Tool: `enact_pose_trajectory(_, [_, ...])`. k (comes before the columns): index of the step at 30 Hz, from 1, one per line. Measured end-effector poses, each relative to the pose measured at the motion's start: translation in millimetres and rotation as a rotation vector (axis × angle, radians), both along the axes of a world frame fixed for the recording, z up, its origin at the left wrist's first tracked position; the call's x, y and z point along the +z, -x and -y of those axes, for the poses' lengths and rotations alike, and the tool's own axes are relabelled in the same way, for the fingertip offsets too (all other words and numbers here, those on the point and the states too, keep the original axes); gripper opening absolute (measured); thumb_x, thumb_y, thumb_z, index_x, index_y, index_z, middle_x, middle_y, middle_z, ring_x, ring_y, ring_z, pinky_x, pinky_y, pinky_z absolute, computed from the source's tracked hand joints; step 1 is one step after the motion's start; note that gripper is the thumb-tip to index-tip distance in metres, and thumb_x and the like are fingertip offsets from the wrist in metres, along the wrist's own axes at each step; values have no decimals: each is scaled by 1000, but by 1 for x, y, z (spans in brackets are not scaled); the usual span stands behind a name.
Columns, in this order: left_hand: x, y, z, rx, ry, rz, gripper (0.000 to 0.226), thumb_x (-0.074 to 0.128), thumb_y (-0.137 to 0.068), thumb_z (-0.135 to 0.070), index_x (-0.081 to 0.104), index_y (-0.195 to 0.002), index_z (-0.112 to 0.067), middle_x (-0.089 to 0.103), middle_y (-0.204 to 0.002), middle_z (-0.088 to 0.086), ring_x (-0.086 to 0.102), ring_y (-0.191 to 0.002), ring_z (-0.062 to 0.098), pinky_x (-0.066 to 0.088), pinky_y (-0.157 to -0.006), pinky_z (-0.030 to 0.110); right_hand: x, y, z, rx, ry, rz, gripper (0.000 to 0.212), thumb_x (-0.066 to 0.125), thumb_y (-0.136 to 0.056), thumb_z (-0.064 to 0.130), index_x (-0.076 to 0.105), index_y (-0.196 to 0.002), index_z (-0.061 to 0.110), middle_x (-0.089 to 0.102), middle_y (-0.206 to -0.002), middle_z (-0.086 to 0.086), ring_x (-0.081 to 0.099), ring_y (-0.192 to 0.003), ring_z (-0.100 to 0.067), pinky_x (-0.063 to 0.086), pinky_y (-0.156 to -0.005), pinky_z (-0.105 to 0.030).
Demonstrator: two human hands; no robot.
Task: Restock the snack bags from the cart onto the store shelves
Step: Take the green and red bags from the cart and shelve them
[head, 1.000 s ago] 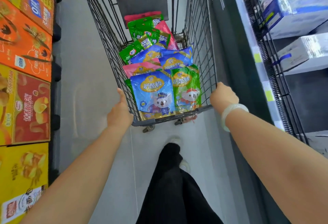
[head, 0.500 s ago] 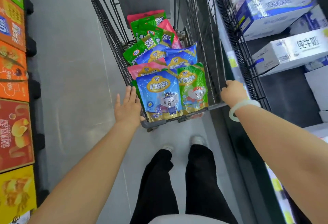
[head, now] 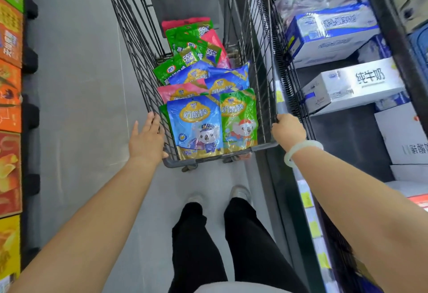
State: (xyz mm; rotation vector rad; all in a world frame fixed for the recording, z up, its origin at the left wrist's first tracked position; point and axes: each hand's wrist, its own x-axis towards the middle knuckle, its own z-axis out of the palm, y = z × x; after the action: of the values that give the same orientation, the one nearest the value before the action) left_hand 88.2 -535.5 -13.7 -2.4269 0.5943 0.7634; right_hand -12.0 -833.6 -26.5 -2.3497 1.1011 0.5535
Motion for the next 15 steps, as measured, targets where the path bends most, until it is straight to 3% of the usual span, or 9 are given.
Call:
enact_pose_trajectory(3, [0, -1, 10, -7, -56, 0, 83, 55, -86, -50, 16, -151, -17, -10, -160, 6, -14, -148, 22, 1, -119, 46, 2, 3, 5, 81, 66, -39, 18, 47, -91, 10, 58, -102, 1, 63, -109, -21, 61, -100, -38, 44, -76, -37])
enact_pose_trajectory(5, [1, -1, 20, -6, -132, -3, 79, 53, -88, -47, 17, -151, -15, -7, -160, 9, -13, -148, 26, -1, -119, 48, 2, 3, 6, 96, 77, -46, 24, 47, -90, 11, 55, -110, 2, 62, -109, -20, 60, -99, -37, 44, -76, -37])
enact_pose_trajectory(7, [3, -3, 34, 37, -165, -13, 74, 53, -89, -40, 19, -149, -14, -4, -160, 12, -11, -148, 28, -3, -117, 54, 2, -4, 3, 80, 72, -7, 44, 48, -90, 11, 40, -132, 3, 58, -115, -16, 58, -101, -35, 44, -78, -38])
enact_pose_trajectory(8, [5, -7, 41, 74, -152, -13, 75, 54, -87, -37, 19, -149, -14, -3, -160, 12, -10, -148, 28, -4, -116, 56, 2, -11, 2, 76, 77, 33, 56, 50, -90, 15, 29, -141, 4, 53, -126, -15, 55, -111, -35, 43, -85, -39])
enact_pose_trajectory(10, [6, -23, 55, 96, -80, 24, 78, 54, -86, -32, 14, -150, -16, -4, -160, 12, -10, -149, 26, -7, -115, 57, 4, -33, -2, 85, 84, 133, 71, 51, -91, 21, 12, -148, 5, 34, -147, -15, 40, -131, -34, 36, -102, -44])
enact_pose_trajectory(15, [4, -98, 86, 37, 156, 105, 79, 57, -87, -37, 12, -150, -20, -7, -160, 11, -13, -148, 26, -5, -117, 53, 15, -104, -1, 198, 153, 201, 77, 50, -91, 21, 3, -150, 7, -1, -157, -24, 2, -147, -36, 13, -117, -45])
